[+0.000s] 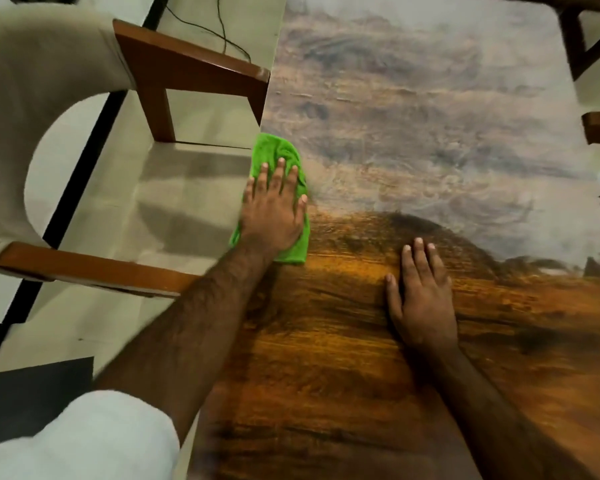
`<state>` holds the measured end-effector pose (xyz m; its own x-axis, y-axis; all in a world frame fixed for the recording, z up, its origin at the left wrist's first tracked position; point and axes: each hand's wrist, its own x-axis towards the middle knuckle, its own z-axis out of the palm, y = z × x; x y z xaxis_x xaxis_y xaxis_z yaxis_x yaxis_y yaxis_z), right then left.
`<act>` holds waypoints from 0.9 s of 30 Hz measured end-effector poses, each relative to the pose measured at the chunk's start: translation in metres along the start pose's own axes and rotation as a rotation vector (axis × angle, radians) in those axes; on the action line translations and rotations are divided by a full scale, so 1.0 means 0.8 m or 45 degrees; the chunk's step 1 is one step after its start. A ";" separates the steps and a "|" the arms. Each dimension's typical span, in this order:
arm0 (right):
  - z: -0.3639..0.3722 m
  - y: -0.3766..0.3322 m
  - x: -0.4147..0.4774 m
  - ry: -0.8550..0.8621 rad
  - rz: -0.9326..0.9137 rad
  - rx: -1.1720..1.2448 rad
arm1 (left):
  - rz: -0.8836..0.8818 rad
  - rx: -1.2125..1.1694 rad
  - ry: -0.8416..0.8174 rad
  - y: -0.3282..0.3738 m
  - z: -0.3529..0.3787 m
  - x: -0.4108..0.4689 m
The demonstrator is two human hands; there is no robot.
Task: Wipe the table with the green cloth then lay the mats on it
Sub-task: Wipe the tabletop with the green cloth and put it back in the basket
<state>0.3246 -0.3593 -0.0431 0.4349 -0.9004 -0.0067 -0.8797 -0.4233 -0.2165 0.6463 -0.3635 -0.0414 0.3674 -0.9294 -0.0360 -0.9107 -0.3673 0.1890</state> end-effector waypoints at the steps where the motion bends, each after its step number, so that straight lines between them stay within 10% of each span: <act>1: 0.000 0.002 0.000 0.005 -0.001 -0.002 | -0.030 -0.005 -0.017 -0.001 -0.002 0.013; 12: -0.003 0.003 -0.003 -0.051 0.032 0.013 | -0.076 0.064 -0.137 0.045 0.004 -0.181; 27: 0.003 0.004 0.000 -0.047 0.038 -0.032 | -0.134 0.019 -0.091 -0.001 -0.019 0.166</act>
<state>0.3225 -0.3603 -0.0463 0.4150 -0.9085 -0.0486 -0.8967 -0.3994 -0.1910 0.6988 -0.4863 -0.0311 0.4470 -0.8858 -0.1247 -0.8709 -0.4628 0.1656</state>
